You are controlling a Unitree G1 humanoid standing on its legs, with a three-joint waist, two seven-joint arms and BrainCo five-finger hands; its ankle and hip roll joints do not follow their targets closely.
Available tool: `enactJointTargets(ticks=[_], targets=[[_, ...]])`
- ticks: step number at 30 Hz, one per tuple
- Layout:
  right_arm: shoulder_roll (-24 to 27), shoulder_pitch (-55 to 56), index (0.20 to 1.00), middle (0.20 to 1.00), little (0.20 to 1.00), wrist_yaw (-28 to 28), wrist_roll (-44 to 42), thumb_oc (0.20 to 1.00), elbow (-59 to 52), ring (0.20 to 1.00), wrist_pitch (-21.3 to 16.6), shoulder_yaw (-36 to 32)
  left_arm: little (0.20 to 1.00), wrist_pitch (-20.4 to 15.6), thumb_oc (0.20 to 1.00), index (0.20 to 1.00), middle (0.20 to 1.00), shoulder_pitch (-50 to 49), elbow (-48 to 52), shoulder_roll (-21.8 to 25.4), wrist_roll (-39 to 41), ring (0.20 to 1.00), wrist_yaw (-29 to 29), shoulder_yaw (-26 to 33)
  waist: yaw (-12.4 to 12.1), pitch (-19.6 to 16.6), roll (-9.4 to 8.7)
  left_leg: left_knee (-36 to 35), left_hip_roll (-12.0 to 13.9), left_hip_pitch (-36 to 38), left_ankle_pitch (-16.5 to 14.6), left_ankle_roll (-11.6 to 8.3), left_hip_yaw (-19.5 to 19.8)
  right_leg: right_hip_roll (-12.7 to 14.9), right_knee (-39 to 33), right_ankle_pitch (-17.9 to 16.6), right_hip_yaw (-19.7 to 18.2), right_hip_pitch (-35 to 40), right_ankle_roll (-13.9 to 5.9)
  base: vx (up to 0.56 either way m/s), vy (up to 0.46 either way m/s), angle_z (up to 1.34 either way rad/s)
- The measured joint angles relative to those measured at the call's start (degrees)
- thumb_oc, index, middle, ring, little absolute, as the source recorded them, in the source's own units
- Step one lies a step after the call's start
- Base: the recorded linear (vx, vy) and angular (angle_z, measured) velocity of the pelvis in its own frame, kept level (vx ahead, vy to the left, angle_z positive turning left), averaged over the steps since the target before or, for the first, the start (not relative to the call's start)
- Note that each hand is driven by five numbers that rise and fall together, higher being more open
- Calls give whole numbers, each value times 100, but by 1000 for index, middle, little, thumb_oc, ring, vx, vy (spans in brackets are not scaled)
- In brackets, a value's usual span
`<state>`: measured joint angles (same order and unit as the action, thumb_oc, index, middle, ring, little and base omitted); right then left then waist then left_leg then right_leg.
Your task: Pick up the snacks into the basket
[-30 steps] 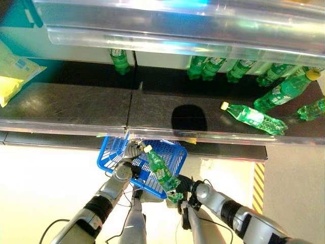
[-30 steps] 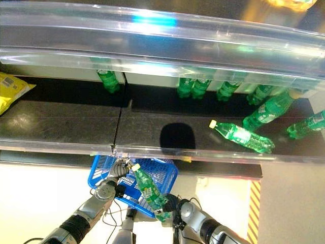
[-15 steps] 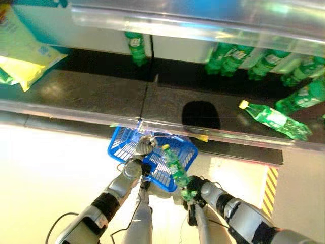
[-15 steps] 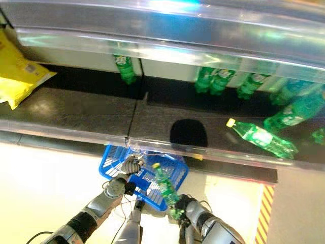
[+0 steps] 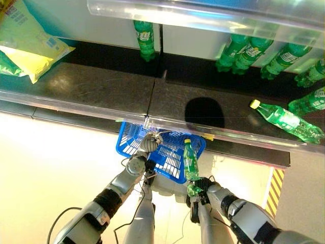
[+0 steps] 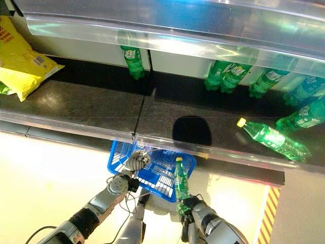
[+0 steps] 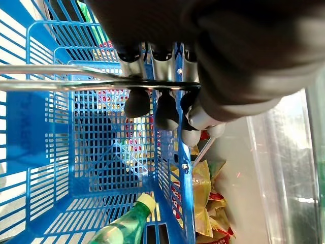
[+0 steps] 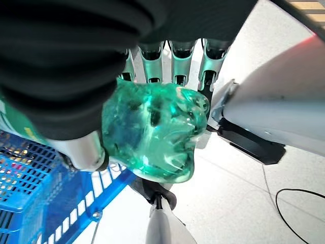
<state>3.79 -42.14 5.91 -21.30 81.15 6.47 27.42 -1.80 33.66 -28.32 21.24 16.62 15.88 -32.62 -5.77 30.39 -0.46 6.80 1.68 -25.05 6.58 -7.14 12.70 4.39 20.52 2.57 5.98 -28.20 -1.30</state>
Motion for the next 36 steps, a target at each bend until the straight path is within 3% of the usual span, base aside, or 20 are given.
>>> enactJointTargets(ticks=[12,24,25,26,36], targets=[[-106,-494,200,200,200,217,-134,200,-53,200,19,22,200,15,200,200,200,2,252,-1,63,200,34,-95,-10,5,10,65,-13,-237,17,-13,6,2,123,11,-7,-258,9,0,0,0],[-119,-1183,200,200,200,381,-983,200,-457,200,-76,18,200,15,200,200,200,-3,640,-34,333,200,-54,-506,-200,28,91,89,-134,-398,45,-37,215,144,379,183,149,-425,15,5,-2,10],[-117,-1214,310,310,310,379,-983,310,-459,310,-77,23,200,15,200,200,200,-4,657,-27,341,200,-70,-509,-226,24,104,96,-148,-429,47,-35,232,159,379,187,168,-442,9,20,-2,12],[-108,-1234,1000,1000,1000,379,-983,1000,-459,1000,-78,22,200,15,200,200,200,8,676,-27,341,200,-79,-507,-259,25,116,109,-165,-469,48,-32,246,173,381,190,181,-468,5,15,1,7],[-109,-1316,1000,1000,1000,210,-1163,1000,-568,1000,-278,-7,200,118,200,200,200,10,602,14,431,200,-188,-631,-339,22,131,203,-251,-535,65,-9,315,258,456,218,219,-487,-36,6,14,5]])
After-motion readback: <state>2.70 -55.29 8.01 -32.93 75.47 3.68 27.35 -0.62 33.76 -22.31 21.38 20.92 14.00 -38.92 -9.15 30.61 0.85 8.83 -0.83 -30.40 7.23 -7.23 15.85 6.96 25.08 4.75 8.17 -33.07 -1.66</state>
